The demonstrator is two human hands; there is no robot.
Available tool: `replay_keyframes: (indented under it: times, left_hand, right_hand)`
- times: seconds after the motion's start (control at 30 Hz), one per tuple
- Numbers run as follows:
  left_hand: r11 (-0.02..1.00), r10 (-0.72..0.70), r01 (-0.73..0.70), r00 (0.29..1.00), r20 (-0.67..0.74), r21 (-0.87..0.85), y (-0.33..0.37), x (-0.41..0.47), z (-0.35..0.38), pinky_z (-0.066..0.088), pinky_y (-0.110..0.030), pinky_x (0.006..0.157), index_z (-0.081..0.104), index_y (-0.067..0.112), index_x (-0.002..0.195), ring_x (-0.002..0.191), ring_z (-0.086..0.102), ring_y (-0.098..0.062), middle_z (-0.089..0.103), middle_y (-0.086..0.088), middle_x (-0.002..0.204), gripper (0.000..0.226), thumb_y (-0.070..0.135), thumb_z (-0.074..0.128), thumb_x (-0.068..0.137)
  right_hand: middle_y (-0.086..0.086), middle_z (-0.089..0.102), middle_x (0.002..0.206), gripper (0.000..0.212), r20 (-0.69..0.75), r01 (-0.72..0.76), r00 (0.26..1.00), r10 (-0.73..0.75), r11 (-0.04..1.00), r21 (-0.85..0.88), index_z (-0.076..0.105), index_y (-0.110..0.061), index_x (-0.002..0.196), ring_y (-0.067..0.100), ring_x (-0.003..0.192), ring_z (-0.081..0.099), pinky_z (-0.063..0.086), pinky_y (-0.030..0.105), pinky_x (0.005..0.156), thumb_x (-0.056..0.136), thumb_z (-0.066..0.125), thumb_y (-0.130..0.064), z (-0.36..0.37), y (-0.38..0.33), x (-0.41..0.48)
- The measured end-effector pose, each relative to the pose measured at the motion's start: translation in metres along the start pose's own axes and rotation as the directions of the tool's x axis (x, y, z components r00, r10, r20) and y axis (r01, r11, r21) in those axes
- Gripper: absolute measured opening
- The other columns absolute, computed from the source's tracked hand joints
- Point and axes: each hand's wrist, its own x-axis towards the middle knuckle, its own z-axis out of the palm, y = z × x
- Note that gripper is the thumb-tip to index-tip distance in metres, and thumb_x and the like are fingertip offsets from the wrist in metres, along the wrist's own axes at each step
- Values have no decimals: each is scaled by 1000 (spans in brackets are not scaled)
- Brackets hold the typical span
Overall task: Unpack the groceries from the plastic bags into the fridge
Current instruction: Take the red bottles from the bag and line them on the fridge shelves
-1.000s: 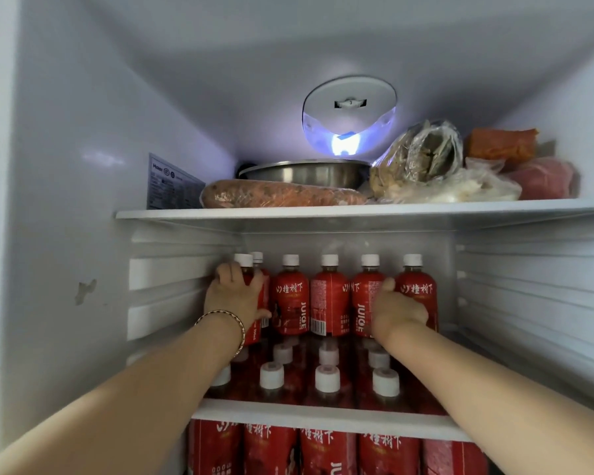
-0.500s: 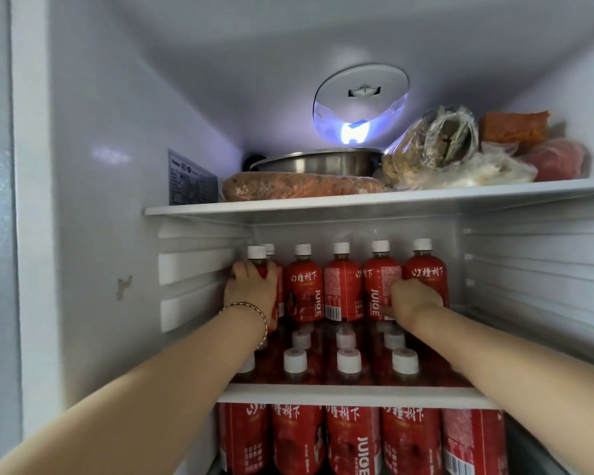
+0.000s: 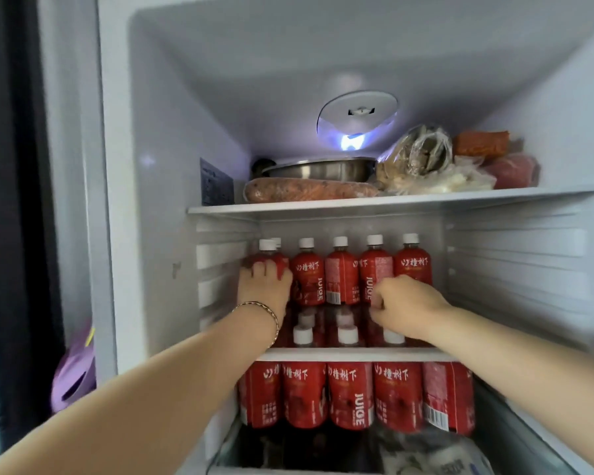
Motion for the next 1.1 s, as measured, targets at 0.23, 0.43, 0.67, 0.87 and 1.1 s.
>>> replay_keyframes:
  times: [0.23, 0.43, 0.67, 0.87, 1.1]
  left_hand:
    - [949, -63, 119, 979, 195, -292, -16, -103, -39, 49, -33, 79, 59, 10, 107, 99, 62, -27, 63, -9, 104, 32, 35, 45, 93]
    - [920, -228, 346, 856, 464, -186, -36, -218, -50, 53, -27, 78, 50, 12, 63, 66, 61, -19, 64, 0, 67, 41, 36, 42, 94]
    - [763, -586, 639, 618, 524, 99, -84, -389, -73, 49, -33, 83, 61, 9, 107, 104, 61, -26, 64, -7, 114, 33, 34, 44, 91]
    - [451, -841, 860, 319, 437, 239, -110, -567, -120, 42, -27, 74, 62, 14, 107, 102, 62, -25, 65, -5, 112, 32, 37, 46, 92]
    - [36, -942, 908, -109, 317, 418, -85, -827, -231, 41, -28, 78, 61, 16, 108, 108, 59, -25, 63, -5, 116, 29, 34, 45, 91]
  right_hand:
    - [-4, 65, 86, 17, -24, 236, 972, -235, 963, 134, 62, -25, 82, 16, 78, 59, 43, 26, 64, 92, 53, -35, -10, -34, -37]
    - [-5, 65, 84, 29, 15, 513, 848, -531, 827, 231, 63, -21, 78, 19, 85, 61, 46, 30, 70, 90, 51, -44, -6, -87, -100]
    - [2, 69, 98, 26, 96, 752, 558, -824, 551, 363, 64, -16, 82, 22, 97, 61, 48, 30, 79, 88, 52, -38, -10, -198, -210]
    - [-3, 62, 96, 20, -11, 845, 247, -969, 209, 492, 63, -20, 87, 17, 90, 58, 48, 30, 77, 91, 52, -36, -38, -287, -345]
    - [0, 66, 103, 23, -147, 829, -170, -974, -222, 513, 68, -18, 95, 20, 96, 62, 45, 25, 73, 90, 53, -33, -89, -373, -594]
